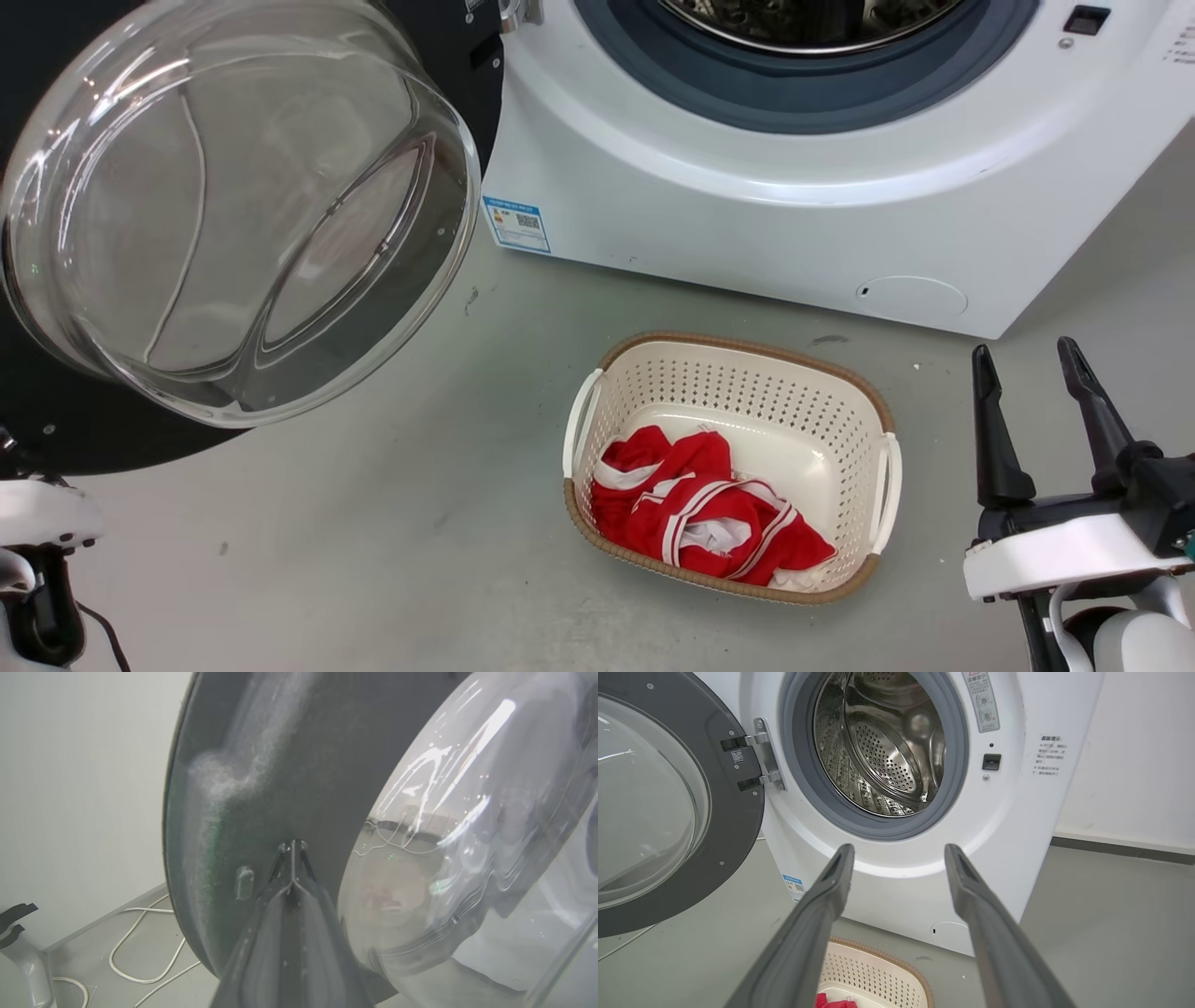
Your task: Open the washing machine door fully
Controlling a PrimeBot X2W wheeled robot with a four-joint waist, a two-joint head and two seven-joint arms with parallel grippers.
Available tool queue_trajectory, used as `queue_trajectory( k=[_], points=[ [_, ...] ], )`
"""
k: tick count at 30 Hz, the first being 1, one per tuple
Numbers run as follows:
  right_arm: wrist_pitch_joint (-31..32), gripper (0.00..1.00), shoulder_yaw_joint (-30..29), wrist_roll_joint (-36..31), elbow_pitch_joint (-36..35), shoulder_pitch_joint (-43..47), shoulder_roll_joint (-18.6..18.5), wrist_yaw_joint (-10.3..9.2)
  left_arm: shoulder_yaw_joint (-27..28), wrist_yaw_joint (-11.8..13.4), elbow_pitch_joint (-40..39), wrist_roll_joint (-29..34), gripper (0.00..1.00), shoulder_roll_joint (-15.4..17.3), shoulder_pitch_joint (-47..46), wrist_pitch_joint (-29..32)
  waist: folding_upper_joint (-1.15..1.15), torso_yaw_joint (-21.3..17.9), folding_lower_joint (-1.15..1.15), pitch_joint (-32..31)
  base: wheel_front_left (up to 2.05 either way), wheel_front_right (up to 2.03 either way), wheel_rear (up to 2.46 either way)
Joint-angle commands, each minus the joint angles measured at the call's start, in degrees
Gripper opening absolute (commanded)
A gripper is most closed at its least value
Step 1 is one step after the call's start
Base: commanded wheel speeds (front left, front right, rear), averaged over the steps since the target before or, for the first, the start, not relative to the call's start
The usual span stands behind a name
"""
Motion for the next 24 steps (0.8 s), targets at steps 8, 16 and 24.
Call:
queue_trajectory(
  k=[8,16,24],
  points=[
    [-1.6,1.0,0.1,1.7,2.1,1.2,0.0,-0.04,2.6,-0.1,-7.5,3.7,0.0,-4.8,5.9,-0.1,0.0,-1.2,-0.01,-3.9,0.0,0.0,0.0],
    [-2.3,1.0,0.2,2.7,3.3,2.5,0.0,-0.04,0.0,-1.1,-17.1,8.1,0.0,-10.9,13.8,-0.1,0.0,-3.0,-0.01,-7.4,0.0,0.0,0.0],
    [-2.7,1.0,0.5,3.3,3.9,3.6,0.0,-0.04,-5.0,-1.7,-21.1,9.2,0.41,-14.0,18.1,-0.1,0.0,-5.5,-0.01,-9.5,0.0,0.0,0.0]
  ],
)
